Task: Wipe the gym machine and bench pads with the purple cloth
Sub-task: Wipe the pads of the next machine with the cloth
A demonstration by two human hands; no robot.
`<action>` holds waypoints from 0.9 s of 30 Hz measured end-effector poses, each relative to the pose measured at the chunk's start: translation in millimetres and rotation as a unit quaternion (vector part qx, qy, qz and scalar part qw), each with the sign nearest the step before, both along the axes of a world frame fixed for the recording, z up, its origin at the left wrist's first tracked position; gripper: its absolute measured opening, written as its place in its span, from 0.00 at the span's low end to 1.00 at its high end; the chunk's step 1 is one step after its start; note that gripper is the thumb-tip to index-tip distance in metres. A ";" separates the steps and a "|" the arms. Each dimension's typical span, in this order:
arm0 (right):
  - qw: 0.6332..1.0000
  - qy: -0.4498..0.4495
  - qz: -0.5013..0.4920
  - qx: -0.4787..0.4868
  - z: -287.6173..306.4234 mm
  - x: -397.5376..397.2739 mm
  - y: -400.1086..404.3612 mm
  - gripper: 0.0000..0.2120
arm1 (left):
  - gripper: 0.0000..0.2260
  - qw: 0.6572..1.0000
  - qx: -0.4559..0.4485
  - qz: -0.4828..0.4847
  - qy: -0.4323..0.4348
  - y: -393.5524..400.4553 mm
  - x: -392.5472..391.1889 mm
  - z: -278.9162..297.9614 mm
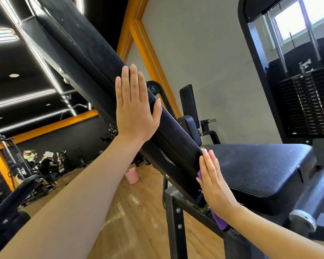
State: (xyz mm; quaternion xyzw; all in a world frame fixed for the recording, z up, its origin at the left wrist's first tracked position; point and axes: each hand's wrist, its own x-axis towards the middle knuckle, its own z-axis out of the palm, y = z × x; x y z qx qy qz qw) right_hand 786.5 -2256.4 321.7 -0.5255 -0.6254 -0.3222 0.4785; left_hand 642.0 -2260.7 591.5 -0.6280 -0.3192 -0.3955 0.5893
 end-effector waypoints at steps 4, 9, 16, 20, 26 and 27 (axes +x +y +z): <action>0.998 -0.009 0.043 0.043 24.5 0.9 -6.3 0.45 | 0.31 1.000 0.015 -0.014 -0.006 4.1 -0.4 0.8; 0.992 -0.019 0.094 0.085 97.9 -19.9 -6.1 0.43 | 0.30 0.999 0.017 -0.032 0.010 5.7 -2.4 1.7; 0.996 -0.033 0.057 0.054 59.9 -9.5 -0.9 0.48 | 0.30 1.000 0.007 -0.022 0.017 4.4 -5.7 2.7; 0.996 -0.067 0.018 -0.048 9.2 9.8 -10.0 0.61 | 0.31 0.999 -0.026 0.001 0.019 -2.5 -6.6 0.7; 0.992 -0.089 0.013 -0.091 18.8 20.3 -26.1 0.56 | 0.32 0.994 -0.093 -0.012 0.047 -14.9 -13.8 -35.2; 0.991 -0.088 0.024 -0.096 23.6 21.5 -28.8 0.53 | 0.32 0.993 -0.099 -0.012 0.055 -16.9 -16.6 -40.6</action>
